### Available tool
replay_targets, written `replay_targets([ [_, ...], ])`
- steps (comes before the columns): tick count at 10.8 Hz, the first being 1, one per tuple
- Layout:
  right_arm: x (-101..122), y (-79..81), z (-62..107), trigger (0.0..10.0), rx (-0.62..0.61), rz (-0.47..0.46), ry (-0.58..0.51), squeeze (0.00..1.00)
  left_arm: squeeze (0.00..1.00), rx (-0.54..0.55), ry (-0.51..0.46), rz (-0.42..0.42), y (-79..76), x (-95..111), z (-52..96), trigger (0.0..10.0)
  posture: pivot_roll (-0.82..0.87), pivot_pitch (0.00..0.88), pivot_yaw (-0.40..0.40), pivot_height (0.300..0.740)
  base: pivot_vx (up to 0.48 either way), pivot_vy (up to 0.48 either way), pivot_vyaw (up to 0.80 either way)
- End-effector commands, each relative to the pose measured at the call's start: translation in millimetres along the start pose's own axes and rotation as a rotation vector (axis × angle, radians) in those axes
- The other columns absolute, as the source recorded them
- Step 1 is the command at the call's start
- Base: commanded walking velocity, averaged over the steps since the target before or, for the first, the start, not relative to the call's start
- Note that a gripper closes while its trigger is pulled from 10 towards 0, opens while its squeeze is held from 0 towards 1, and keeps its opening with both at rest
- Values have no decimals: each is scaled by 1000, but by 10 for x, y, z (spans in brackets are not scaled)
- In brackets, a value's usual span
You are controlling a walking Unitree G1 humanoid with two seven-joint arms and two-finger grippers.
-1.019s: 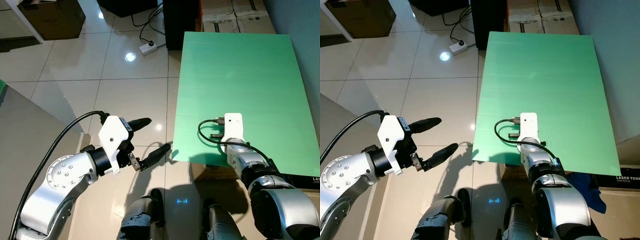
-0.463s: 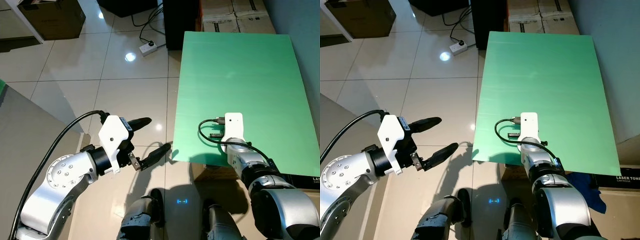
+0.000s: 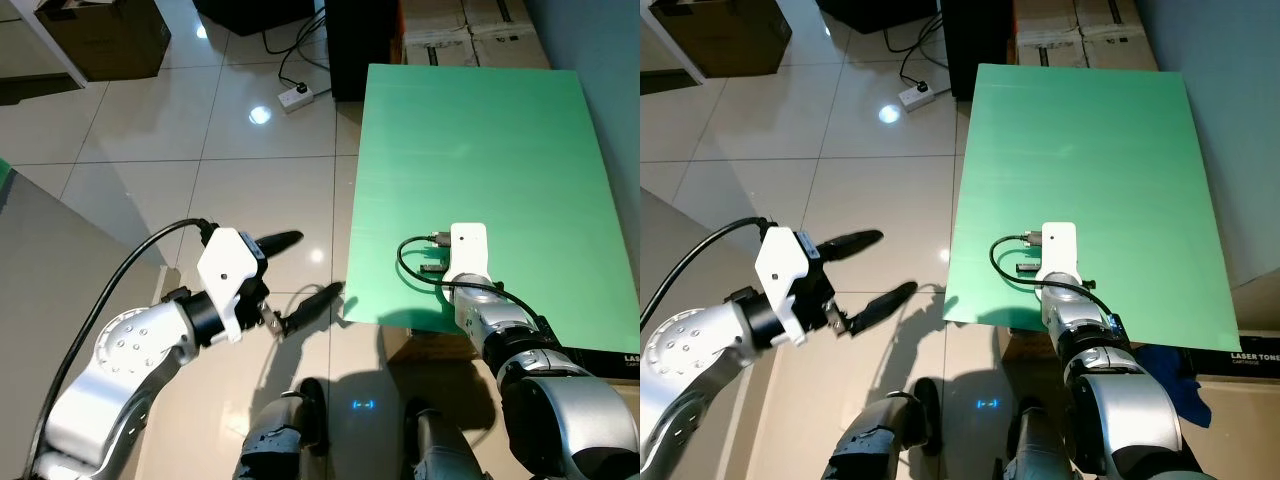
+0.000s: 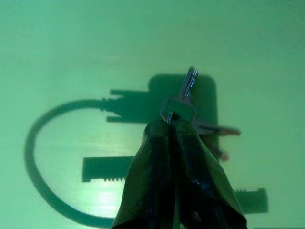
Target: Hang keys on a hook
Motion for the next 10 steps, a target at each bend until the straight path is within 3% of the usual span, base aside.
replay_targets([
  [1, 41, 42, 8, 0, 8, -5, -35, 0, 0, 63, 47, -27, 67, -94, 25, 10000, 105, 220, 94, 740, 0, 0, 0],
  [3, 112, 85, 75, 0, 45, -31, -123, 0, 0, 241, 59, -83, 250, -151, 7, 10000, 67, 167, 56, 740, 0, 0, 0],
  [5, 119, 93, 287, 0, 79, -47, -230, 0, 0, 455, 4, -59, 452, -95, 12, 10000, 37, 119, 42, 740, 0, 0, 0],
  [10, 225, 142, 689, 0, 94, -1, -419, 0, 0, 572, 33, -30, 495, -251, -11, 10000, -23, 54, 68, 740, 0, 0, 0],
])
Point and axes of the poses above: a point about 5 cm out from each wrist's last joint towards the gripper, its own z axis pointing back from the gripper into the wrist, its own x axis along the axis of the wrist's last joint, y = z × x, the point moved 1 cm from there along -z, pointing out of the wrist towards the gripper, and after that the axes turned 11 degrees about -z, right-handed, at the moved point
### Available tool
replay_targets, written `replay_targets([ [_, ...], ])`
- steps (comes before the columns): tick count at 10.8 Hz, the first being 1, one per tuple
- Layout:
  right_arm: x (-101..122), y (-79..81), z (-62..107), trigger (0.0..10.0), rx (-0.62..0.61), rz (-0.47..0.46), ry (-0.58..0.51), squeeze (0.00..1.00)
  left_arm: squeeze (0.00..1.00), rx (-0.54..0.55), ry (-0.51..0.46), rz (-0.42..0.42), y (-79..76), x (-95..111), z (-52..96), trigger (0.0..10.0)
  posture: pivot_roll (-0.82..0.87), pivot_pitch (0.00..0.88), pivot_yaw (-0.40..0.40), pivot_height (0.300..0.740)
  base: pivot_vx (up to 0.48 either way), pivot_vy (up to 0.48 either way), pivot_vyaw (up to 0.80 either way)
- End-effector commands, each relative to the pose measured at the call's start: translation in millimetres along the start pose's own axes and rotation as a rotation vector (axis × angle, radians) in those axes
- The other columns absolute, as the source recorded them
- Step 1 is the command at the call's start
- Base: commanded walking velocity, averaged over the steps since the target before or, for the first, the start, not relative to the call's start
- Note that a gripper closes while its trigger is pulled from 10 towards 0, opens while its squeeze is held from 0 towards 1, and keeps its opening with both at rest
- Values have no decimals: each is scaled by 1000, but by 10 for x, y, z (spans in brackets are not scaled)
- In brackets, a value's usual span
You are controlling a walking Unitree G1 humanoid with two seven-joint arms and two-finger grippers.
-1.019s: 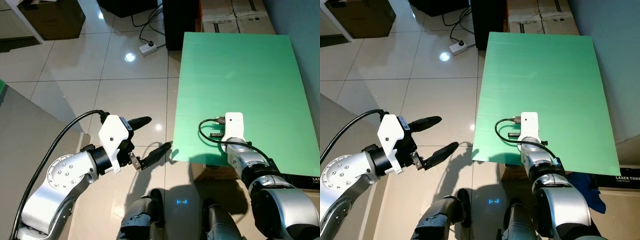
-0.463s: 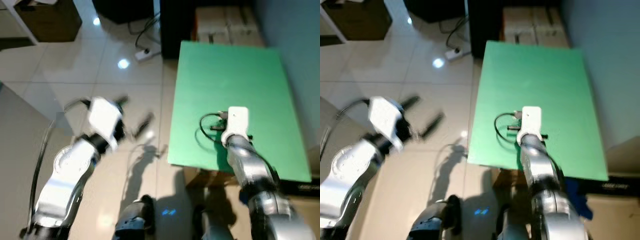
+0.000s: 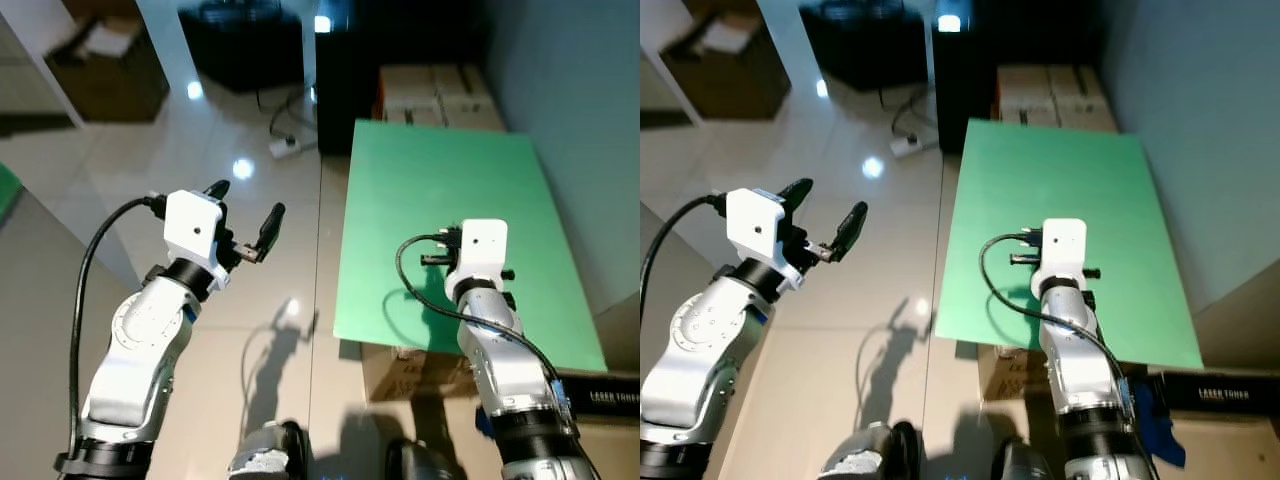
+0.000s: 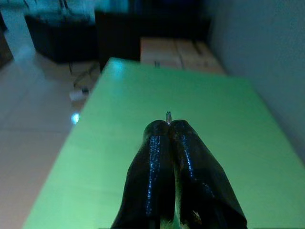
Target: Hang keys on a hook
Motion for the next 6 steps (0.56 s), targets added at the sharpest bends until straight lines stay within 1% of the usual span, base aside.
replay_targets([
  [1, 10, -20, 44, 0, -17, 17, -11, 0, 0, 27, 6, -7, 21, -25, 12, 10000, -26, 48, 71, 740, 0, 0, 0],
  [3, 45, -55, 114, 0, -25, 33, -18, 0, 0, 51, 1, 1, 10, -26, 3, 10000, -32, 32, 71, 740, 0, 0, 0],
  [4, 78, -75, 159, 0, -21, 57, -32, 0, 0, 71, 15, 11, -5, -41, -2, 10000, -31, 22, 67, 740, 0, 0, 0],
  [5, 128, -64, 198, 0, -2, 53, -50, 0, 0, 95, 38, 14, -36, -63, -13, 10000, -36, 12, 64, 740, 0, 0, 0],
  [6, 211, -17, 230, 2353, 33, 53, -80, 0, 0, 124, 72, -2, -60, -91, -21, 10000, -39, 4, 60, 740, 0, 0, 0],
])
Point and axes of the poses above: a point about 5 cm out from each wrist's last joint towards the gripper, its own z axis pointing back from the gripper into the wrist, its own x axis along the axis of the wrist's last joint, y = z × x, the point moved 1 cm from there along -z, pointing out of the wrist towards the gripper, and after that the axes turned 11 degrees about -z, right-handed, at the moved point
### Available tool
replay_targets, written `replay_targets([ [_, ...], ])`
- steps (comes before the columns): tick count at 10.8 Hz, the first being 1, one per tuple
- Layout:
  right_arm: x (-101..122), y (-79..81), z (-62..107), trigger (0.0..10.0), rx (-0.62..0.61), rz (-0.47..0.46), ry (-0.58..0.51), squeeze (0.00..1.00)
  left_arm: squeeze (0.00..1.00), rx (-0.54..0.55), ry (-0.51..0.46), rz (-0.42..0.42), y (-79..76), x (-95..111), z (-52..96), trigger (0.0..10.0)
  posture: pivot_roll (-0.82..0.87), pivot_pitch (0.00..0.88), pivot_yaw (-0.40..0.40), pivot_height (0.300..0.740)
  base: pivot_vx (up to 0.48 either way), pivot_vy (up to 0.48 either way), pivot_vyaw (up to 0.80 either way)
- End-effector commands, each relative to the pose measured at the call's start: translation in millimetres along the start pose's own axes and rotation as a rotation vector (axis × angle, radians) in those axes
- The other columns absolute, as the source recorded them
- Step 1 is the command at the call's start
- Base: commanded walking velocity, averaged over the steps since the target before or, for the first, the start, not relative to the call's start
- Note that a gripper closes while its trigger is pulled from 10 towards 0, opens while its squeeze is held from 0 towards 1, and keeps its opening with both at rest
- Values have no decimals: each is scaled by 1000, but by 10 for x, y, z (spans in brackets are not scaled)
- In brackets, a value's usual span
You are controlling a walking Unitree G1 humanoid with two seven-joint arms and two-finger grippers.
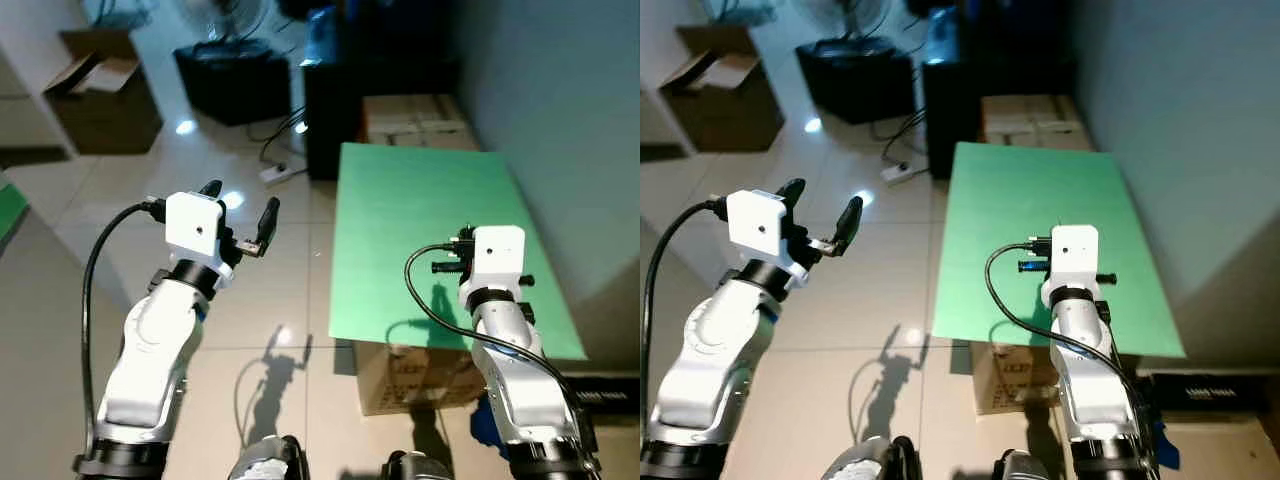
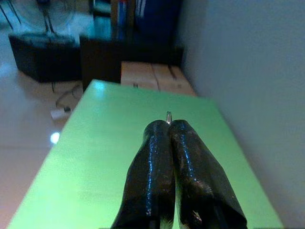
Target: Hang keys on a hook
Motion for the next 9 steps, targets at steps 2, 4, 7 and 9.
replay_targets([
  [2, 196, 92, 26, 10000, 45, -23, -44, 0, 0, 37, 39, -30, -25, -57, 8, 10000, -45, 0, 54, 740, 0, 0, 0],
  [4, 382, 231, 45, 10000, 118, -68, -98, 0, 0, 54, 32, -90, -27, -69, 10, 10000, -44, 0, 49, 740, 0, 0, 0],
  [7, 476, 323, 78, 10000, 159, -80, -120, 0, 0, 81, 16, -112, -6, -27, 32, 10000, -36, 0, 47, 740, 0, 0, 0],
  [9, 500, 359, 92, 10000, 181, -73, -116, 0, 0, 78, -12, -164, 22, 29, 37, 10000, -32, 0, 43, 740, 0, 0, 0],
])
Point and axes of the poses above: a point about 5 cm out from each wrist's last joint towards the gripper, its own z axis pointing back from the gripper into the wrist, its own x axis along the axis of the wrist's last joint, y = z × x, the point moved 1 cm from there along -z, pointing out of the wrist towards the gripper, and after that the axes turned 11 degrees about -z, right-handed, at the moved point
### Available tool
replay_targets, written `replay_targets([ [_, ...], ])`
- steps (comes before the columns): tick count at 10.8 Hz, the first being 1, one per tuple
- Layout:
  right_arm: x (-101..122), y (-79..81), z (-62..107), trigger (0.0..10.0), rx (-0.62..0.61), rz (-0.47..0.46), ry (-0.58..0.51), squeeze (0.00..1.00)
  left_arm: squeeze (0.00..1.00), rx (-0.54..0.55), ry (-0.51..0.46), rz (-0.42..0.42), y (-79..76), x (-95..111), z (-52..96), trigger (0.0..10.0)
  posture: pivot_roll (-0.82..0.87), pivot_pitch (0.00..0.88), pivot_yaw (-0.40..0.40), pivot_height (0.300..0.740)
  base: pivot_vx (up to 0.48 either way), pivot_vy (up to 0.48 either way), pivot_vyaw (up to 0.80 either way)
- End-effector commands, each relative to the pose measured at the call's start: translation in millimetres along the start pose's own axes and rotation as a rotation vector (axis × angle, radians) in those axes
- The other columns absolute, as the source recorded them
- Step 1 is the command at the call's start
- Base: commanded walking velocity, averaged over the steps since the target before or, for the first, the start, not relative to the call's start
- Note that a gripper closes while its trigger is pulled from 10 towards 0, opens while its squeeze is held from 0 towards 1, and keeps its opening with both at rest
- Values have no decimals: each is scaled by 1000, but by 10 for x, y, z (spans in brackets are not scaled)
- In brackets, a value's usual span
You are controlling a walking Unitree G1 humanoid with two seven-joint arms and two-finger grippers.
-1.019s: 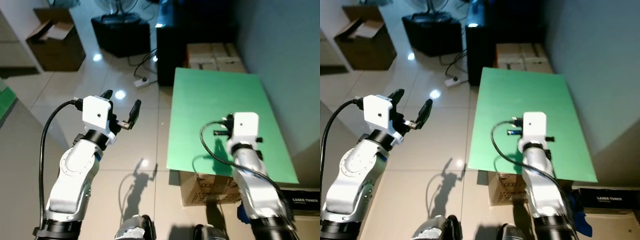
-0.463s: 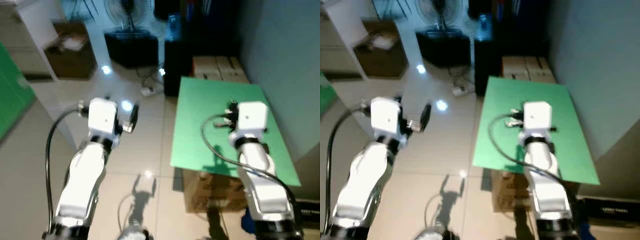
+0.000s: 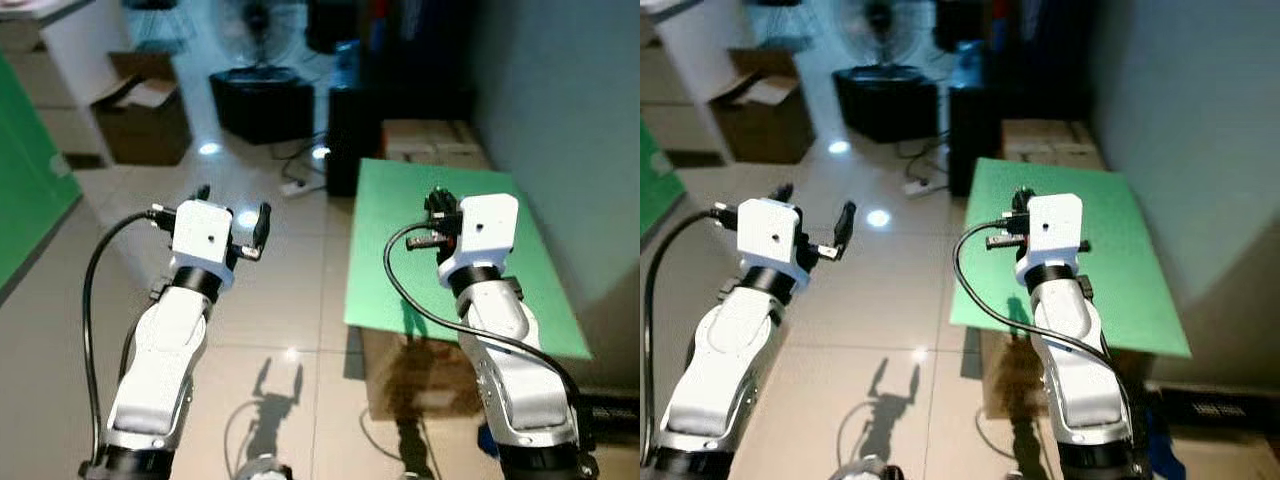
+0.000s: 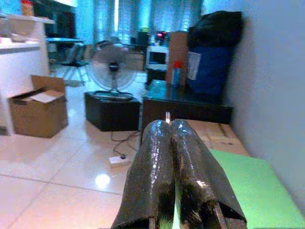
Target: Hang keys on a hook
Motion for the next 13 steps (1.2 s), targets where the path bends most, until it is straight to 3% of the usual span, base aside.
replay_targets([
  [1, 60, 11, -2, 10000, 12, 4, -7, 0, 0, 23, -45, -15, 41, 102, -7, 10000, -25, 0, 35, 740, 0, 0, 800],
  [6, 79, -57, -57, 10000, -9, 12, 2, 0, 0, -15, -88, 14, -3, 160, 34, 10000, -16, 0, 32, 740, 0, 0, 800],
  [13, 28, -141, -50, 10000, -42, -2, 26, 0, 0, -62, -91, 3, -38, 159, 36, 10000, -13, 0, 44, 740, 336, 0, 800],
])
Point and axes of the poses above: a point about 5 cm out from each wrist's last joint towards the gripper, its own z axis pointing back from the gripper into the wrist, its own x axis along the axis of the wrist's last joint, y = z × x, the point moved 1 cm from there along -z, pointing out of the wrist towards the gripper, and after that the axes turned 11 degrees about -z, right-handed, at the moved point
